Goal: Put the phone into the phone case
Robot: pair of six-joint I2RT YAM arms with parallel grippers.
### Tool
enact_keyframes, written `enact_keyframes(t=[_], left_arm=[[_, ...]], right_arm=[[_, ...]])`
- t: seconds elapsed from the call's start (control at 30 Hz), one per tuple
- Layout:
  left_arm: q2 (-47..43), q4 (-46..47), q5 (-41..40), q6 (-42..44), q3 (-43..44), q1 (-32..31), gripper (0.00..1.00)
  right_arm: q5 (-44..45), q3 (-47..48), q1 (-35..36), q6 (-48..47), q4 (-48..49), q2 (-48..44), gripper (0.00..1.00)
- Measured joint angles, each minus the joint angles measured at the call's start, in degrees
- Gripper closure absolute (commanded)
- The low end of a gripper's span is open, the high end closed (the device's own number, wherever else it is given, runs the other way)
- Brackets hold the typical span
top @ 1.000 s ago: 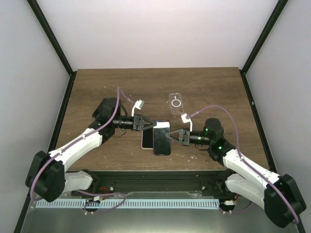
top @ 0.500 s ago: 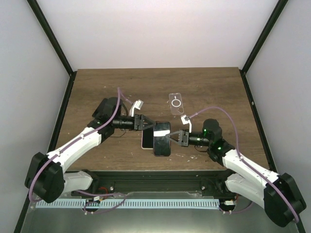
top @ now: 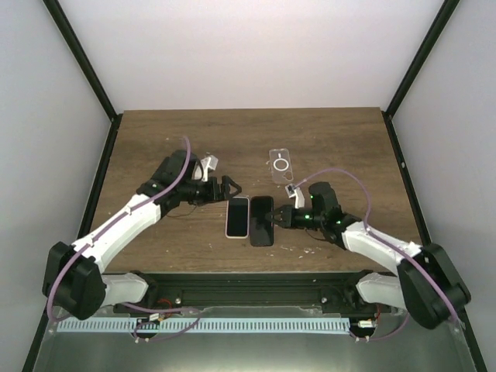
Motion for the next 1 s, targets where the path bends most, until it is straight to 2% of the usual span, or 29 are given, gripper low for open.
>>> enact_keyframes(t=[0.33, 0.67, 0.8, 1.0], left_arm=[[8.3, -14.0, -14.8, 5.6, 12.5, 4.6, 0.02], [8.8, -17.0, -17.4, 7.4, 14.5, 6.8, 0.02], [8.5, -17.4, -17.9, 8.2, 14.4, 6.8, 0.02], [2.8, -18.2, -18.2, 9.5, 10.8, 6.8, 0.02]], right_arm=[[-1.1, 0.2, -4.1, -0.1, 2.7, 13.4, 0.93], [5.6, 1.7, -5.3, -2.6, -1.7, 15.1, 0.62], [10.6, 6.8, -5.4, -4.9, -8.0, 15.0, 0.52], [20.6, 16.9, -5.6, -8.9, -15.0, 15.6, 0.28]])
